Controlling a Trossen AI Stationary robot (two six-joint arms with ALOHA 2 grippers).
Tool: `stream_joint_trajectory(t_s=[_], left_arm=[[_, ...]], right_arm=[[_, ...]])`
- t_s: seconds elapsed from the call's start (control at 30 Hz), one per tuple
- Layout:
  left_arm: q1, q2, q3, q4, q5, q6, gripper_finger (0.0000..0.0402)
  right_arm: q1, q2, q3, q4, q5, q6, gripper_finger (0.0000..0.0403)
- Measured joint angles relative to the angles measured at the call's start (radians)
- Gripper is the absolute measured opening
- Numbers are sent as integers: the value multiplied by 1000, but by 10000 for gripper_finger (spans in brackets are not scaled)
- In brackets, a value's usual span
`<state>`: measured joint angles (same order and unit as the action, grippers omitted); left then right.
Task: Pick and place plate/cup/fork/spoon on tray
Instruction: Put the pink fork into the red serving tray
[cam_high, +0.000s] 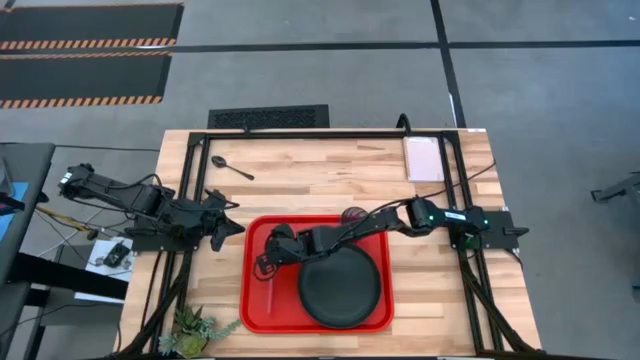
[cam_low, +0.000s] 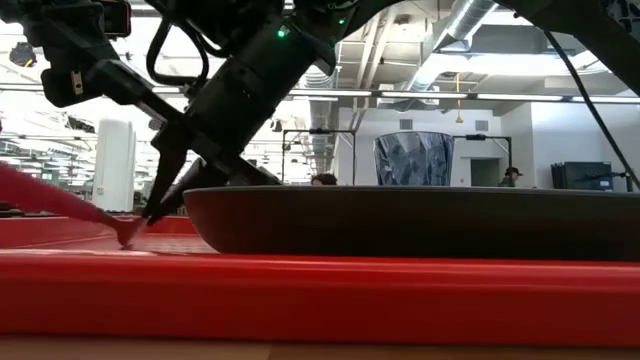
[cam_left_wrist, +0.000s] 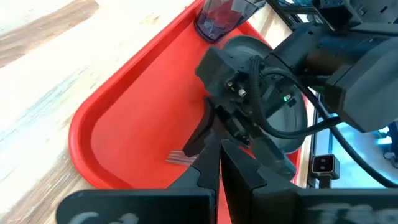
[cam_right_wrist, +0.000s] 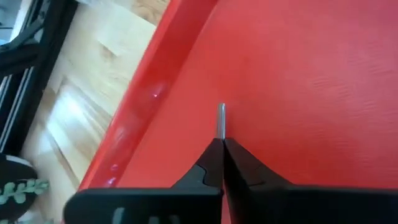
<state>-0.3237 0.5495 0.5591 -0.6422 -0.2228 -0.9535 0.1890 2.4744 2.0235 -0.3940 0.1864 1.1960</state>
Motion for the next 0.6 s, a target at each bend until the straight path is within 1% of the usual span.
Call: stream_joint_trajectory(t_s=[0.13, 0.33, 0.43, 0.5, 0.6], left_arm=[[0, 0, 0, 0, -3, 0, 0], [0, 0, 0, 0, -4, 0, 0], [0, 0, 0, 0, -10, 0, 0], [0, 0, 0, 0, -10, 0, 0], [0, 0, 0, 0, -10, 0, 0]], right_arm=[[-2, 0, 0, -17, -9, -8, 43], [-5, 1, 0, -44, -14, -23, 99], [-9, -1, 1, -45, -33, -24, 123], [-9, -2, 25, -68, -45, -39, 130], [-9, -2, 94, -117, -57, -84, 130]])
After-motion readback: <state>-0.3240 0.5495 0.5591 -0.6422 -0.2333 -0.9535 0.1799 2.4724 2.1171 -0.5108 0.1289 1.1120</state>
